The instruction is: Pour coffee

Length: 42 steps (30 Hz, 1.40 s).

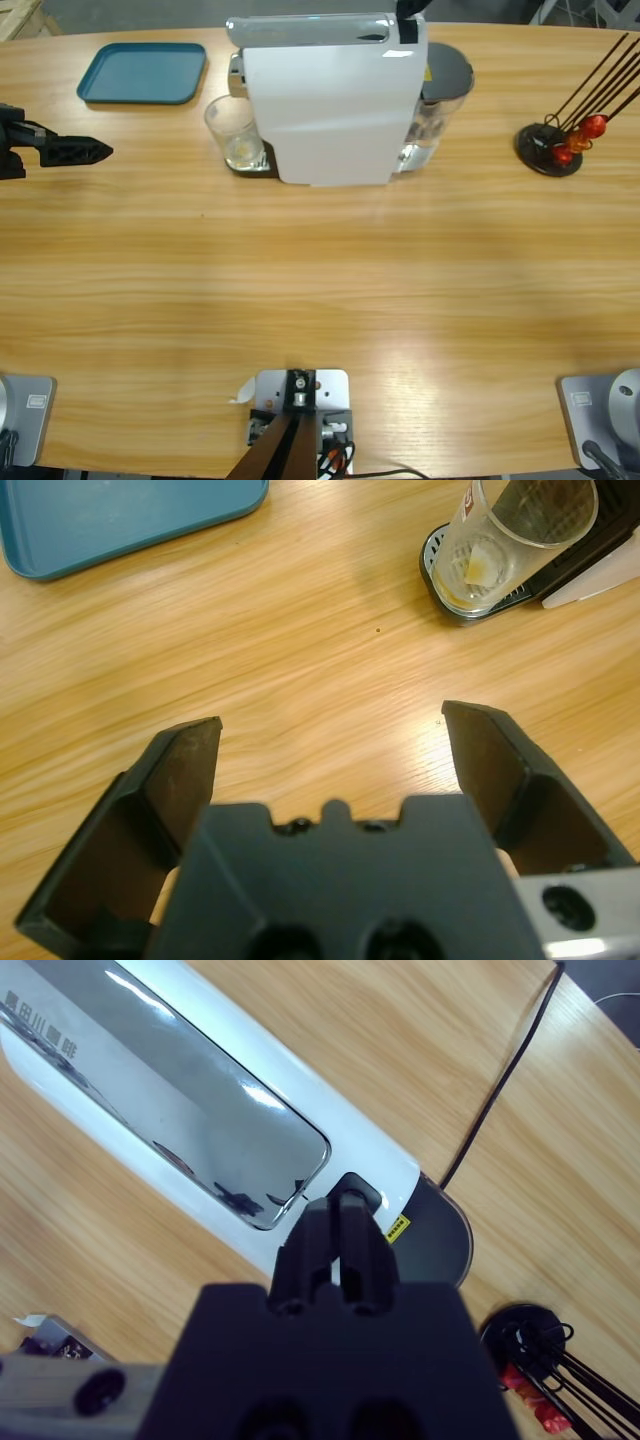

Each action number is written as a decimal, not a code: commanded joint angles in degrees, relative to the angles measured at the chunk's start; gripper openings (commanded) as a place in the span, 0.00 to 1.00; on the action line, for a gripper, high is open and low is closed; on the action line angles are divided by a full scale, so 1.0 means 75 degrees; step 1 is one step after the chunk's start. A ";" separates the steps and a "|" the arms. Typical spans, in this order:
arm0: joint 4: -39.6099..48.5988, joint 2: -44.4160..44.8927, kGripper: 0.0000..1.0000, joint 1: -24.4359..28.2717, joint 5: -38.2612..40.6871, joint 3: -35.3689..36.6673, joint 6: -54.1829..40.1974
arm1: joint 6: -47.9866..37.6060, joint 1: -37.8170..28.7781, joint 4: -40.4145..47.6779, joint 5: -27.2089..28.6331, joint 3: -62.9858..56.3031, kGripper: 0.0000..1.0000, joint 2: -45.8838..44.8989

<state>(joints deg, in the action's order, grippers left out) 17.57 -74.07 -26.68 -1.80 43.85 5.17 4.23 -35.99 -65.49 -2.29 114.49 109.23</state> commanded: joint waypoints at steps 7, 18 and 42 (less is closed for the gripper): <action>-0.0099 -0.0302 0.96 -0.0053 0.0137 -0.0231 -0.0092 | 0.0013 -0.0018 0.0207 0.0092 -0.0648 0.00 0.0199; -0.0099 -0.0356 0.96 -0.0053 0.0188 -0.0221 -0.0104 | 0.0076 0.0181 0.0247 0.0498 -0.0507 0.00 -0.0134; -0.0092 -0.0319 0.96 -0.0123 0.0240 -0.0221 -0.0127 | -0.0280 0.0247 0.0929 0.1023 -0.2792 0.00 -0.2405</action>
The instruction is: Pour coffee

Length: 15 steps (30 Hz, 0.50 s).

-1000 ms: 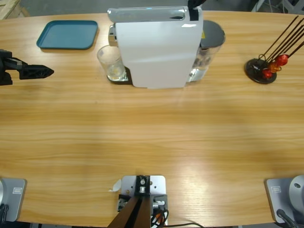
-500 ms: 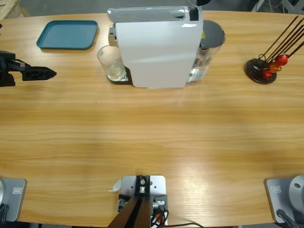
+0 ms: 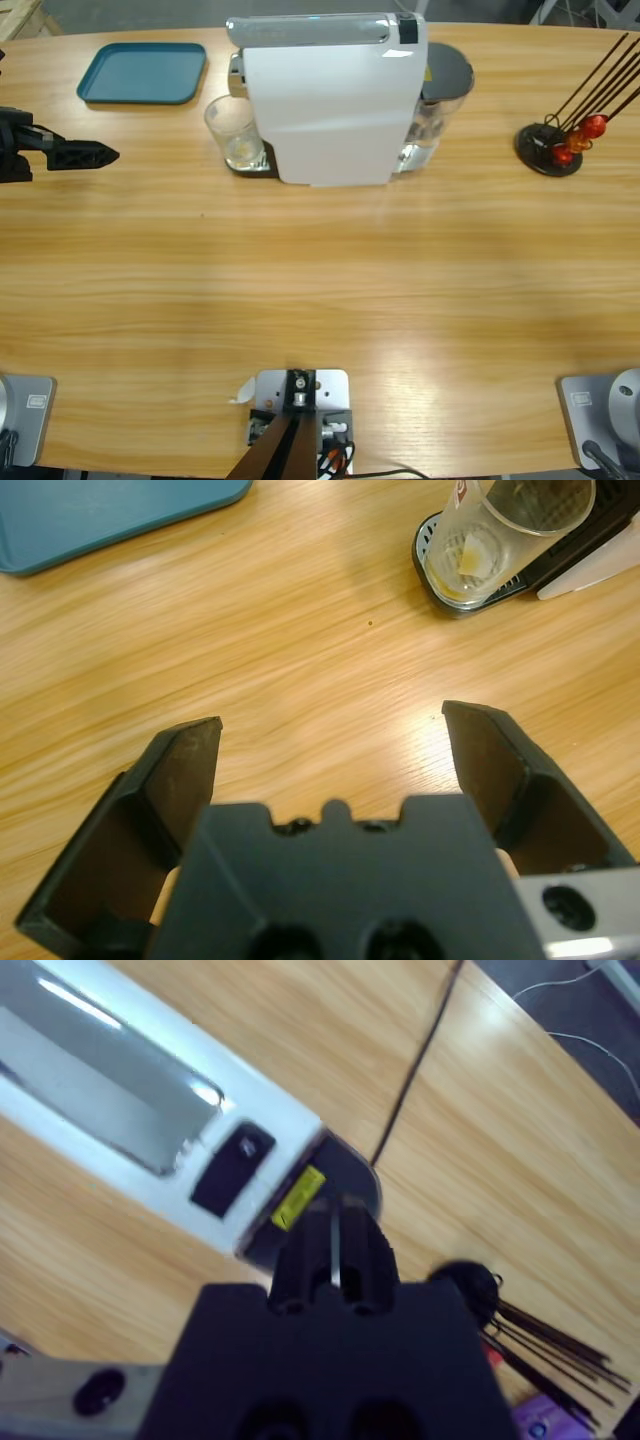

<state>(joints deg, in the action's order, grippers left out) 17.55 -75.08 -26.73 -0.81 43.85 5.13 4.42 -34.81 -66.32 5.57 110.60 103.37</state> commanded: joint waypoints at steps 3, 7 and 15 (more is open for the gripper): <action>-0.0093 -0.0172 0.96 -0.0150 0.0150 -0.0221 -0.0141 | -0.0453 0.0095 0.1214 -0.0107 -0.2921 0.61 -0.1952; -0.0102 -0.0172 0.97 -0.0197 0.0213 -0.0221 -0.0181 | -0.0722 0.0090 0.1411 -0.0191 -0.3722 0.84 -0.2252; -0.0111 -0.0198 0.97 -0.0197 0.0354 -0.0221 -0.0223 | -0.0915 0.0083 0.1812 -0.0262 -0.4810 0.86 -0.2791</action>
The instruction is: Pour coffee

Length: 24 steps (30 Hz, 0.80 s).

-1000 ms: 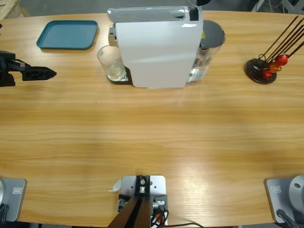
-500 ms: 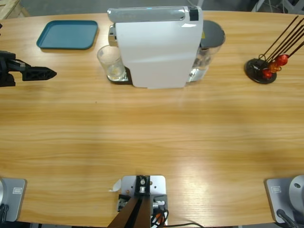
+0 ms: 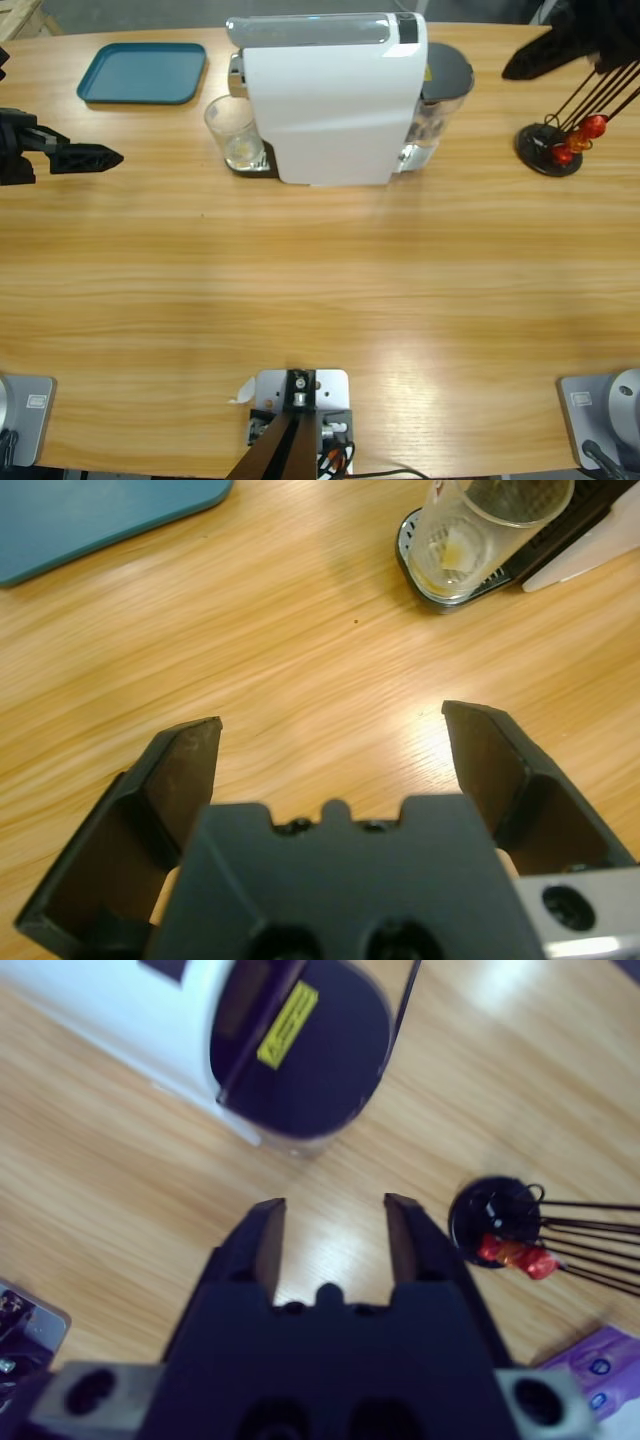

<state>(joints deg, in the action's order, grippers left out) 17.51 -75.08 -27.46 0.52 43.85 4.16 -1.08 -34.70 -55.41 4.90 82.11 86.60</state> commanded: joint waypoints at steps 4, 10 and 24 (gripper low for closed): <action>-0.0108 -0.0196 0.97 -0.0100 0.0198 -0.0231 -0.0097 | -0.0194 0.0068 0.0415 -0.0141 -0.1008 0.86 -0.0697; -0.0108 -0.0194 0.97 -0.0100 0.0254 -0.0233 -0.0097 | 0.0249 0.0068 -0.0473 -0.0150 0.0906 0.17 0.0346; -0.0108 -0.0231 0.96 -0.0112 0.0282 -0.0233 -0.0109 | 0.0521 0.0068 -0.0989 -0.0216 0.2943 0.00 0.2205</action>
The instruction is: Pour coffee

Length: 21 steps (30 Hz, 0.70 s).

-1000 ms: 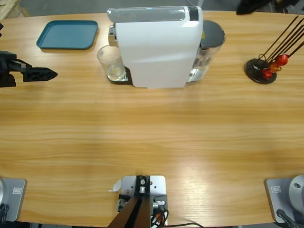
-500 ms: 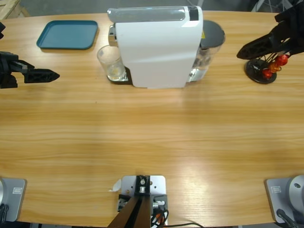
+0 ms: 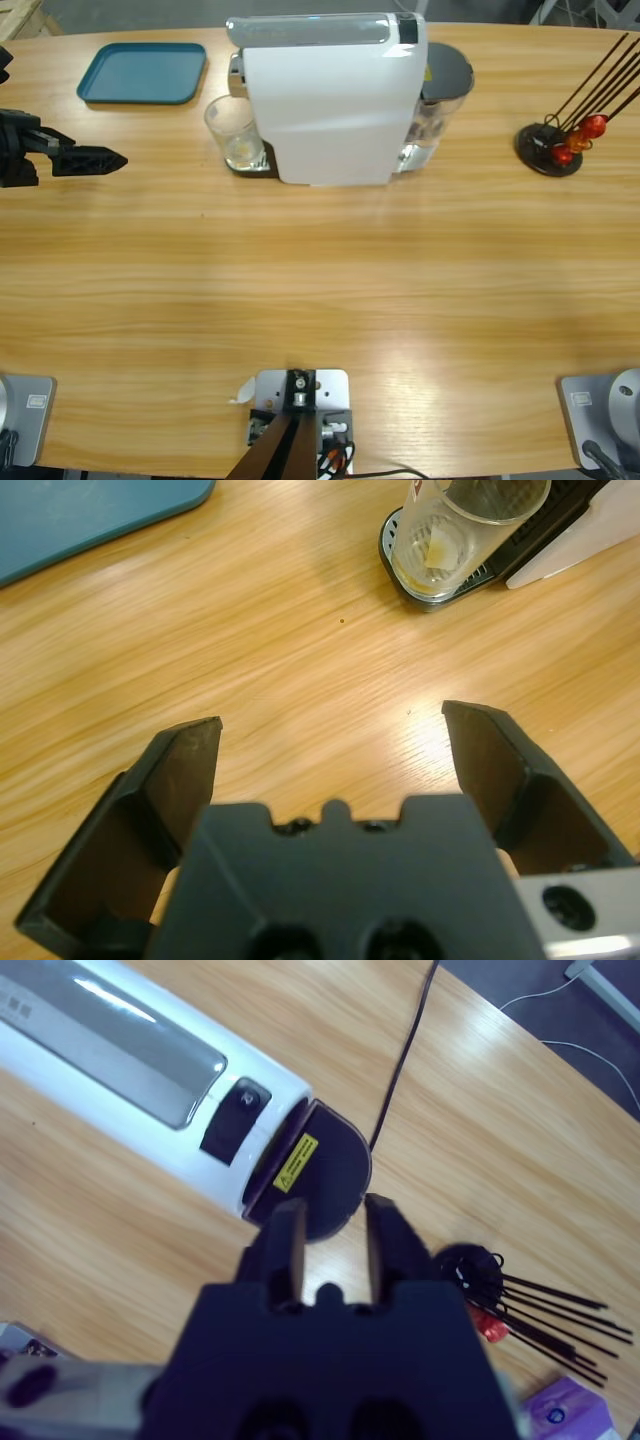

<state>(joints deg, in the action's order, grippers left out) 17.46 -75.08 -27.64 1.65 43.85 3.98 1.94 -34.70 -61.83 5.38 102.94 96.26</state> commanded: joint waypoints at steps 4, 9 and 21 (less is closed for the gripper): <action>-0.0102 -0.0266 0.96 -0.0087 0.0131 -0.0221 -0.0085 | 0.0215 0.0032 -0.0492 -0.0328 0.0848 0.00 0.1322; -0.0102 -0.0311 0.96 -0.0085 0.0131 -0.0221 -0.0085 | 0.0318 -0.0052 -0.1162 -0.0295 0.2139 0.00 0.1861; -0.0114 -0.0327 0.96 -0.0087 0.0131 -0.0221 -0.0097 | 0.0133 -0.0579 -0.1354 -0.0337 0.2364 0.00 0.2046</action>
<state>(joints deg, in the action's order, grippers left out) 17.39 -75.72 -27.64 1.65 43.85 3.86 3.67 -36.17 -71.23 3.53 121.23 109.30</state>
